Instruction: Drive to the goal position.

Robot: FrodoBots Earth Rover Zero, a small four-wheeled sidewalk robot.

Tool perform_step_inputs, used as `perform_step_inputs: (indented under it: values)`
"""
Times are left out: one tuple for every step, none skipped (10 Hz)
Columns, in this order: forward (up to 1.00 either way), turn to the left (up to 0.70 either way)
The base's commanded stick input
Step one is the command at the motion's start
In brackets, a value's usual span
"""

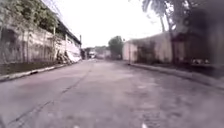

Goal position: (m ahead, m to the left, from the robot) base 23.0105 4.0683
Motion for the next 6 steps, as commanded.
perform_step_inputs:
  values:
    - [1.0,0.0]
    - [1.0,0.0]
    - [1.0,0.0]
    - [1.0,0.0]
    - [1.0,0.0]
    - [1.0,0.0]
